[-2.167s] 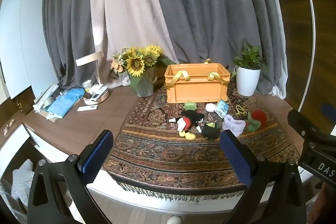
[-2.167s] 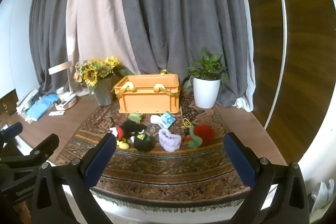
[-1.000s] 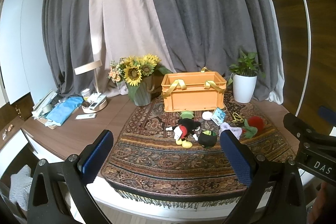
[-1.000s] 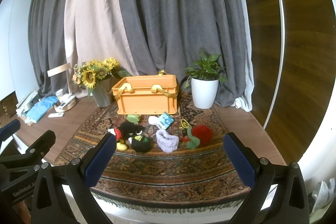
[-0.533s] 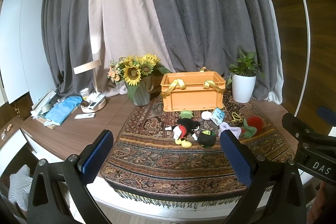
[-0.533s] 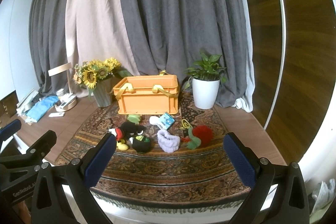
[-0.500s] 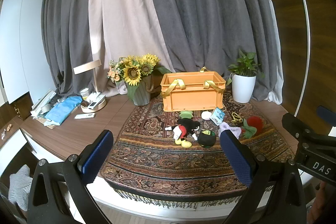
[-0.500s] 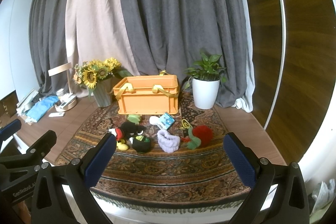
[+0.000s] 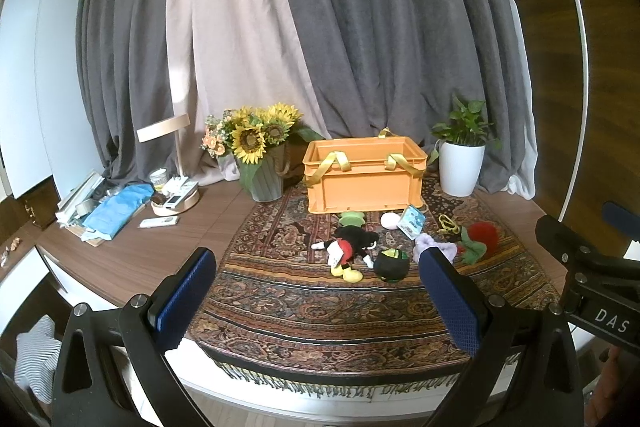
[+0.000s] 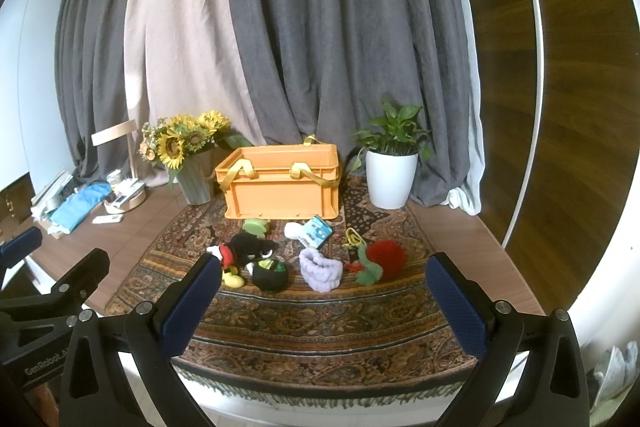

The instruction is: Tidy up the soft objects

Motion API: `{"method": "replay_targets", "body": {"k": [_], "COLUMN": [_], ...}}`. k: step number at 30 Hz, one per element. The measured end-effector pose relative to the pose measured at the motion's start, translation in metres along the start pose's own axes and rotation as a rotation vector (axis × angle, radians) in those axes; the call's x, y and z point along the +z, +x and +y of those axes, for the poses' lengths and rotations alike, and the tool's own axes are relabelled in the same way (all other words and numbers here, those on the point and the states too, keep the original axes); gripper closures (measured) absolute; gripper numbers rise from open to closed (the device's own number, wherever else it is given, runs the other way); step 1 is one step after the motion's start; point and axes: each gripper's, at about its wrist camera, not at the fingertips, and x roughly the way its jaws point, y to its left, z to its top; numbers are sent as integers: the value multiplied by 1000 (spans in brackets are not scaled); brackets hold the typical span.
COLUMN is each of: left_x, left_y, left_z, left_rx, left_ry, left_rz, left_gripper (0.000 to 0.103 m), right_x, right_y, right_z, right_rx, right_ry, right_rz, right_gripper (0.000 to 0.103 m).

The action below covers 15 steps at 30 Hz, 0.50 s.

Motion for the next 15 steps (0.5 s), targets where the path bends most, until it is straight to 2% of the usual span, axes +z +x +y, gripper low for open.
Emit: {"method": "replay_targets", "body": {"k": [15], "left_x": [0], "left_y": [0], "left_z": [-4], "left_rx": [-2], "left_ry": [-1], "left_rz": [1], "left_gripper": [0], "right_x": [-1], "right_y": [0], "right_z": [0], "right_rx": [1], "right_ry": [0], "right_rz": [-1], "right_gripper": [0]}}
